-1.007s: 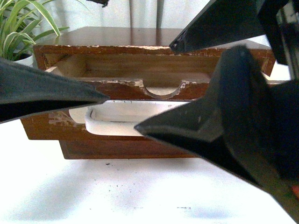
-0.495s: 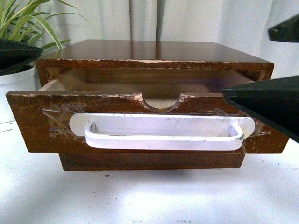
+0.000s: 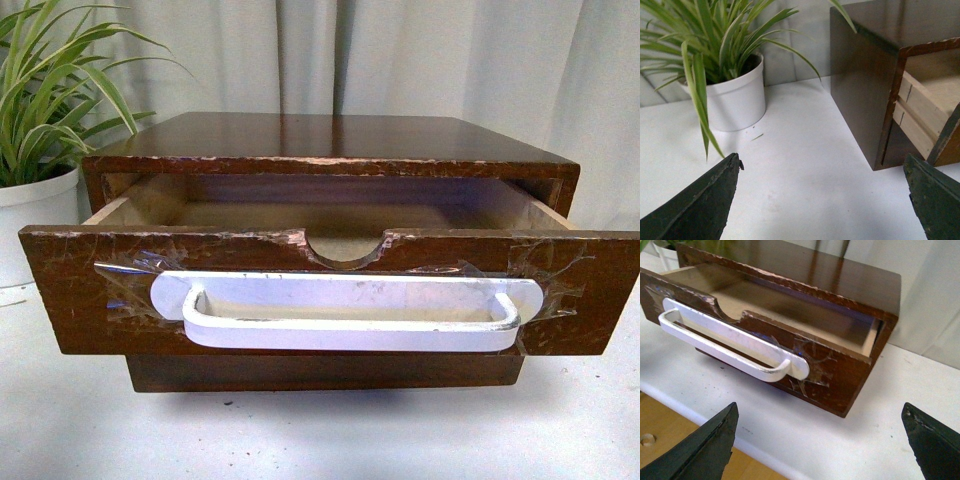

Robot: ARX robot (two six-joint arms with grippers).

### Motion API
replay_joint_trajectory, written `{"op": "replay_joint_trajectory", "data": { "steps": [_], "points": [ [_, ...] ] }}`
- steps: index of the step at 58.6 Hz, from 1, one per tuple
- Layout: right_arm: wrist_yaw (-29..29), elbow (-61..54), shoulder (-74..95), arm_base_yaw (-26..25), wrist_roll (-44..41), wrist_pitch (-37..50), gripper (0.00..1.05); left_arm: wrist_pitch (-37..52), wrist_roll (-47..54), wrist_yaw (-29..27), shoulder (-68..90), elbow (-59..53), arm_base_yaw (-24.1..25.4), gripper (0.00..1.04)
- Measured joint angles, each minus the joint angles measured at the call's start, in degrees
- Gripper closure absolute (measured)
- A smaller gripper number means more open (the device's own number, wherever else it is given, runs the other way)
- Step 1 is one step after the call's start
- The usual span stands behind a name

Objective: Open drawer

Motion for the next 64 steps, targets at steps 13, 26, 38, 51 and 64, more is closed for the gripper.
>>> {"op": "replay_joint_trajectory", "data": {
  "steps": [13, 26, 38, 51, 64],
  "points": [
    [5.0, -5.5, -13.4, -0.3, 5.0, -8.6, 0.09, -9.6, -4.7, 1.7, -11.9, -5.0, 7.3, 0.06],
    [5.1, -8.0, -17.8, -2.3, 8.2, -8.9, 0.09, -15.4, -8.3, 4.3, -21.9, -7.3, 7.1, 0.06],
    [6.3, -8.1, -18.0, -2.0, 8.8, -8.4, 0.10, -15.1, -8.8, 4.2, -22.1, -7.5, 7.0, 0.07],
    [23.4, -11.6, -21.6, -2.2, 11.1, -2.5, 0.46, -11.9, -11.4, -5.1, -28.5, -10.8, -1.2, 0.45],
    [16.7, -12.8, -23.7, -8.5, 11.3, -3.5, 0.85, -13.5, -11.8, -12.9, -31.4, -12.2, -9.0, 0.82]
  ]
}}
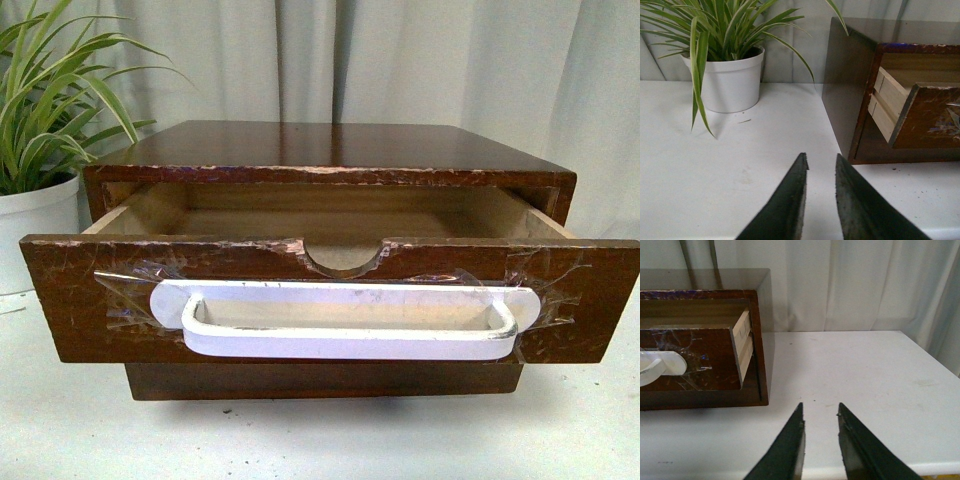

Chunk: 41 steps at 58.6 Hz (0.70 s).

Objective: Open drawer

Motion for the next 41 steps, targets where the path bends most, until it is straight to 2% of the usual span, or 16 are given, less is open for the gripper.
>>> {"op": "replay_joint_trajectory", "data": {
  "steps": [1, 2, 4, 7, 9, 10, 12, 17, 41],
  "points": [
    [-0.4, 0.0, -0.1, -0.6, 0.0, -0.1, 0.87, -0.1, 0.0, -0.5, -0.2, -0.1, -0.6, 0.86],
    [-3.8, -0.1, -0.4, -2.5, 0.0, -0.3, 0.92, -0.1, 0.0, -0.6, -0.3, -0.2, -0.9, 0.88],
    [-6.4, -0.3, -0.7, -4.9, 0.0, -0.5, 0.97, -0.3, 0.0, -1.7, -0.6, -0.3, -2.0, 0.95],
    [-7.5, -1.0, -1.7, -7.2, -0.1, -0.4, 1.04, -0.4, -0.3, -2.7, -1.0, -0.4, -3.3, 1.01],
    [-7.4, -1.7, -2.4, -8.2, 0.1, -0.4, 1.03, -0.6, -0.3, -4.1, -1.6, -0.7, -4.8, 1.01],
    [-7.4, -2.3, -2.8, -8.5, 0.1, -0.4, 1.03, -0.7, -0.4, -7.3, -2.3, -1.2, -6.1, 1.01],
    [-7.5, -2.5, -2.9, -8.7, 0.1, -0.5, 1.04, -0.9, -0.5, -10.3, -3.2, -2.0, -8.5, 1.01],
    [-7.7, -2.6, -2.9, -8.7, 0.1, -0.5, 1.03, -1.2, -0.6, -11.5, -3.9, -2.5, -12.4, 1.01],
    [-7.9, -2.6, -3.0, -8.8, 0.1, -0.5, 1.03, -1.2, -0.7, -12.3, -4.1, -2.5, -13.0, 1.01]
  ]
}}
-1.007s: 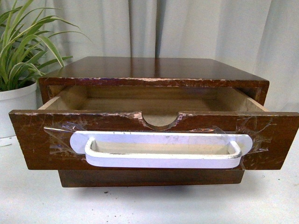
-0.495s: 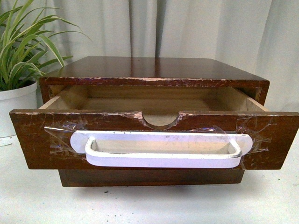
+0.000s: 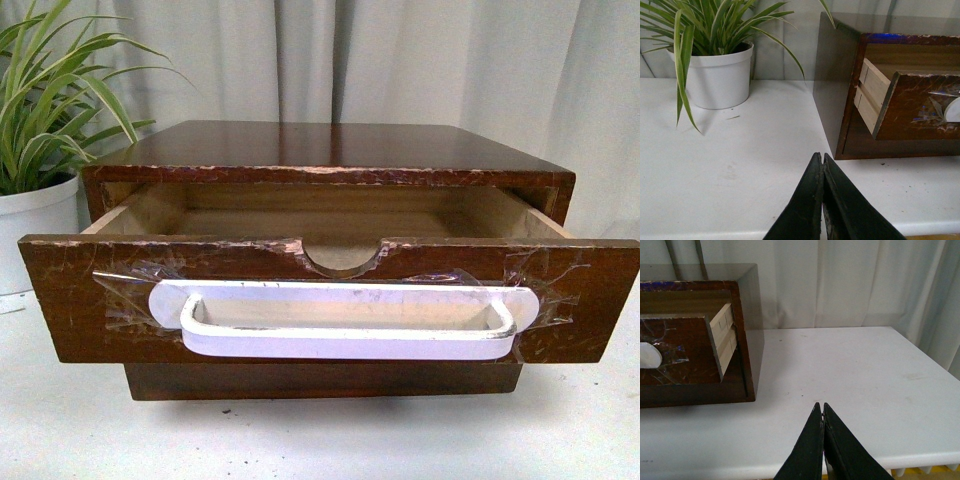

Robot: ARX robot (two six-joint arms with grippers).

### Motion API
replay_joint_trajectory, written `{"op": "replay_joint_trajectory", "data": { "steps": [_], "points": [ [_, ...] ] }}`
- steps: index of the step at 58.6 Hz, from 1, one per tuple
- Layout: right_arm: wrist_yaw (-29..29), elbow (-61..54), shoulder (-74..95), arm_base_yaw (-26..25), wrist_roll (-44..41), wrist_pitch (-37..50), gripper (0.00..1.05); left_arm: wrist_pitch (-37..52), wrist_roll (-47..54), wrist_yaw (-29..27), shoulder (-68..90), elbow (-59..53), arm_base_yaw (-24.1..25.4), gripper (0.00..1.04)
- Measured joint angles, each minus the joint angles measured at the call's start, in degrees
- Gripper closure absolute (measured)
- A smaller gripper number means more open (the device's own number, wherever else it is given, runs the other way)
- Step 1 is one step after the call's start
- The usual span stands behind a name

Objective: Open drawer

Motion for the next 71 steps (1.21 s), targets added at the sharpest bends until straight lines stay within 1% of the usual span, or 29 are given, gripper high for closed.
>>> {"op": "replay_joint_trajectory", "data": {
  "steps": [1, 2, 5, 12, 13, 15, 16, 18, 19, 21, 22, 25, 29, 30, 31, 33, 35, 38, 71],
  "points": [
    [0.0, 0.0, 0.0, 0.0, 0.0, 0.0, 1.03, 0.0, 0.0, 0.0, 0.0, 0.0, 0.0, 1.00],
    [0.0, 0.0, 0.0, 0.0, 0.0, 0.0, 1.03, 0.0, -0.1, 0.0, 0.0, 0.0, 0.0, 0.97],
    [0.0, 0.0, 0.0, 0.0, 0.0, 0.0, 0.95, 0.0, -0.1, 0.0, 0.0, 0.0, 0.0, 0.89],
    [0.0, 0.0, 0.0, 0.0, 0.0, 0.0, 0.73, 0.0, -0.1, 0.0, 0.0, 0.0, 0.0, 0.67],
    [0.0, 0.0, 0.0, 0.0, 0.0, 0.0, 0.70, 0.0, -0.1, 0.0, 0.0, 0.0, 0.0, 0.65],
    [0.0, 0.0, 0.0, 0.0, 0.0, 0.0, 0.64, 0.0, -0.1, 0.0, 0.0, 0.0, 0.0, 0.58],
    [0.0, 0.0, 0.0, 0.0, 0.0, 0.0, 0.61, 0.0, -0.1, 0.0, 0.0, 0.0, 0.0, 0.56],
    [0.0, 0.0, 0.0, 0.0, 0.0, 0.0, 0.55, 0.0, -0.1, 0.0, 0.0, 0.0, 0.0, 0.49],
    [0.0, 0.0, 0.0, 0.0, 0.0, 0.0, 0.52, 0.0, -0.1, 0.0, 0.0, 0.0, 0.0, 0.47],
    [0.0, 0.0, 0.0, 0.0, 0.0, 0.0, 0.46, 0.0, -0.1, 0.0, 0.0, 0.0, 0.0, 0.40],
    [0.0, 0.0, 0.0, 0.0, 0.0, 0.0, 0.43, 0.0, -0.1, 0.0, 0.0, 0.0, 0.0, 0.38],
    [0.0, 0.0, 0.0, 0.0, 0.0, 0.0, 0.36, 0.0, -0.1, 0.0, 0.0, 0.0, 0.0, 0.29],
    [0.0, 0.0, 0.0, 0.0, 0.0, 0.0, 0.23, 0.0, -0.1, 0.0, 0.0, 0.0, 0.0, 0.17],
    [0.0, 0.0, 0.0, 0.0, 0.0, 0.0, 0.20, 0.0, -0.1, 0.0, 0.0, 0.0, 0.0, 0.15],
    [0.0, 0.0, 0.0, 0.0, 0.0, 0.0, 0.18, 0.0, -0.1, 0.0, 0.0, 0.0, 0.0, 0.11],
    [0.0, 0.0, 0.0, 0.0, 0.0, 0.0, 0.11, 0.0, -0.1, 0.0, 0.0, 0.0, 0.0, 0.05],
    [0.0, 0.0, 0.0, 0.0, 0.0, 0.0, 0.07, 0.0, -0.1, 0.0, 0.0, 0.0, 0.0, 0.06],
    [0.0, 0.0, 0.0, 0.0, 0.0, 0.0, 0.10, 0.0, -0.1, 0.0, 0.0, 0.0, 0.0, 0.07],
    [0.0, 0.0, 0.0, 0.0, 0.0, 0.0, 0.09, 0.0, -0.1, 0.0, 0.0, 0.0, 0.0, 0.06]
  ]
}}
